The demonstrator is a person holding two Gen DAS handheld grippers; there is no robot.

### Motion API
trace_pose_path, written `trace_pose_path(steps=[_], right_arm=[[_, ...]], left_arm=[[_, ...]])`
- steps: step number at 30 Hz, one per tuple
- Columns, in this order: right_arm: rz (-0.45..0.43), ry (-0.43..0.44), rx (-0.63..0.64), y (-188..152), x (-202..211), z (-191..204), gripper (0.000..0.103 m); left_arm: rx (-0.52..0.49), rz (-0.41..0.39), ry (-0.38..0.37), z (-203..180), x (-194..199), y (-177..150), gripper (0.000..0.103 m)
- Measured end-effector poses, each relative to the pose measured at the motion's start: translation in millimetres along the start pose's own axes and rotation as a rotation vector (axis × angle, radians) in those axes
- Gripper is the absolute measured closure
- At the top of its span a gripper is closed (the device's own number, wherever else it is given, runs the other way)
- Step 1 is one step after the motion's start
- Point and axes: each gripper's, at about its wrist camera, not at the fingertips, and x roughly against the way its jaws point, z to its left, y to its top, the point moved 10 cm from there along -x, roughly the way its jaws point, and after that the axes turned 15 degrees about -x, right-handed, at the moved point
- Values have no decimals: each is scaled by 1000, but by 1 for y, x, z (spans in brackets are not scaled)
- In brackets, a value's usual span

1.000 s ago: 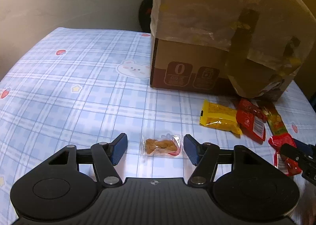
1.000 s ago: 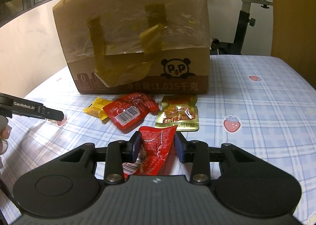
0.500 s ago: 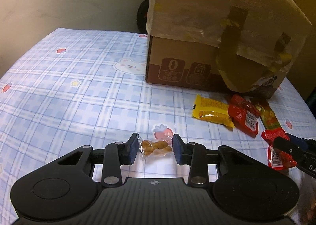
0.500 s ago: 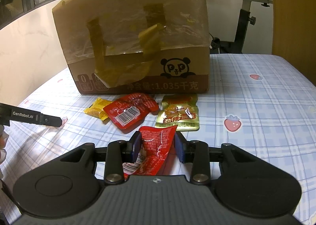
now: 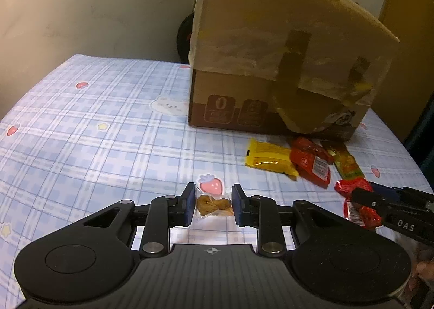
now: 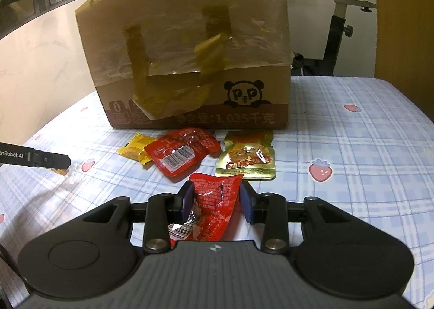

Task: Organize snacks
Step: 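Carry the red packet and orange snack over the box and open both tools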

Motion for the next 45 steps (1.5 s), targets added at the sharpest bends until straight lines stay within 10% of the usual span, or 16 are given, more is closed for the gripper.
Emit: trace_pose_path(steps=[10,12,21,27,45], right_arm=[[-37,21,-40,11,15,0,67],[-52,30,-50,18,22,1,95],[-62,40,-31,37,31,9,95],[26,-46,-156,17,18,-10,70],[87,-188,-227,11,-5,-21,58]], left_arm=[[-22,-75,-6,-4,22,19,73],[-31,-93,-11,-6,25,27,73],[-30,-154,-35,-13,42,44,73],[-10,-139,-32,-7,42,35,73],[35,-122,-25,5,36,23,73]])
